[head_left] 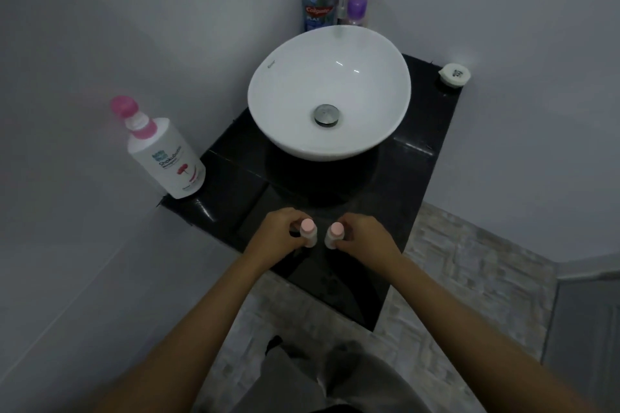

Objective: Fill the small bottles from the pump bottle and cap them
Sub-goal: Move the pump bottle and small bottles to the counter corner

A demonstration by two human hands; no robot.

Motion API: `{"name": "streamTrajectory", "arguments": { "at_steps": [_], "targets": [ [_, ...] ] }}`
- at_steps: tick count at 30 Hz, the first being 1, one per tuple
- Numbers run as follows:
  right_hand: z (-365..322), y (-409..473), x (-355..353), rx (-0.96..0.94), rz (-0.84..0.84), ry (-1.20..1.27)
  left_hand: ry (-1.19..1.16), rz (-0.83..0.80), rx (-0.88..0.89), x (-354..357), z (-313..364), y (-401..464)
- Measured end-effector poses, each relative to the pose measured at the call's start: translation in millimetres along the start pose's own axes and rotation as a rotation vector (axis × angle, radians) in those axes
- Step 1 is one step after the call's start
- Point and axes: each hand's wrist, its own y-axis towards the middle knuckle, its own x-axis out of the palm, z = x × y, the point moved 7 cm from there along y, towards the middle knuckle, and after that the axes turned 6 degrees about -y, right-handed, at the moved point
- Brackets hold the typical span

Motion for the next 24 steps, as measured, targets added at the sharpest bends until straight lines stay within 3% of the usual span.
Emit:
{"name": "streamTrajectory", "arguments": {
  "at_steps": [7, 16, 24],
  "targets": [
    [-35.1, 19.2, -4.3, -0.121, -0.014, -0.039, -0.063, 0.277, -0.09, -47.9, -16.4, -19.6],
    [-152.6, 97.9, 3.8, -0.362, -0.082, 0.051, -0.109, 0.753, -0.306, -145.6, -63.2, -45.7],
    [-222.8, 157.7, 40.3, -0.384, -0.12, 0.111, -0.19, 0.954, -0.431, -165.5, -93.8, -32.6]
  ]
}}
